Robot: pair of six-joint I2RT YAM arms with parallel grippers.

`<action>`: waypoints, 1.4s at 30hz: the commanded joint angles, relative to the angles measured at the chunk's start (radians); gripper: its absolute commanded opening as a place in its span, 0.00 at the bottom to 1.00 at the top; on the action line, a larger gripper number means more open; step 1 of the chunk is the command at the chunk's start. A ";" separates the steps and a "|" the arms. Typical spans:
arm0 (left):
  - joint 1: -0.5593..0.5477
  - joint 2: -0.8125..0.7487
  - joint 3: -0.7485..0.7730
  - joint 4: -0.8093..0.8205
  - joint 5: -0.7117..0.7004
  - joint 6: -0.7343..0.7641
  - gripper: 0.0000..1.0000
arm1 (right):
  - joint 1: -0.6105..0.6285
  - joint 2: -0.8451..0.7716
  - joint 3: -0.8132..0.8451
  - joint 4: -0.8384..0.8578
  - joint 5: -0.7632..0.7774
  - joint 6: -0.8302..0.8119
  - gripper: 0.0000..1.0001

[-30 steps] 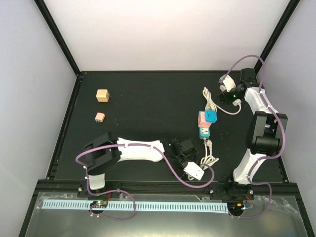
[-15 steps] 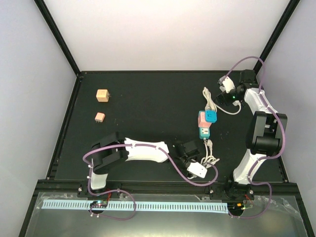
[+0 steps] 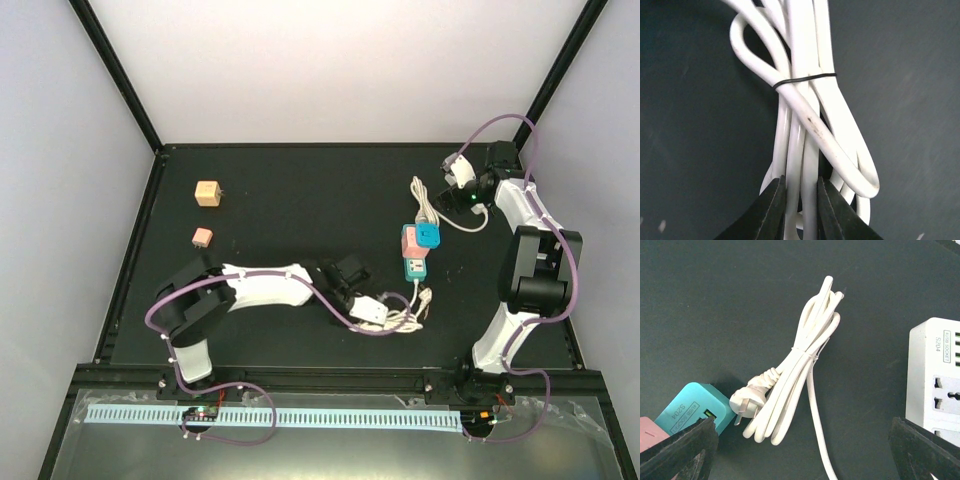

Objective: Pull the plug off the socket

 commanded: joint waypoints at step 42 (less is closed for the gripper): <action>0.713 -0.511 -0.482 -0.414 -0.038 0.635 0.02 | 0.228 0.219 0.181 -0.090 -0.155 0.079 0.70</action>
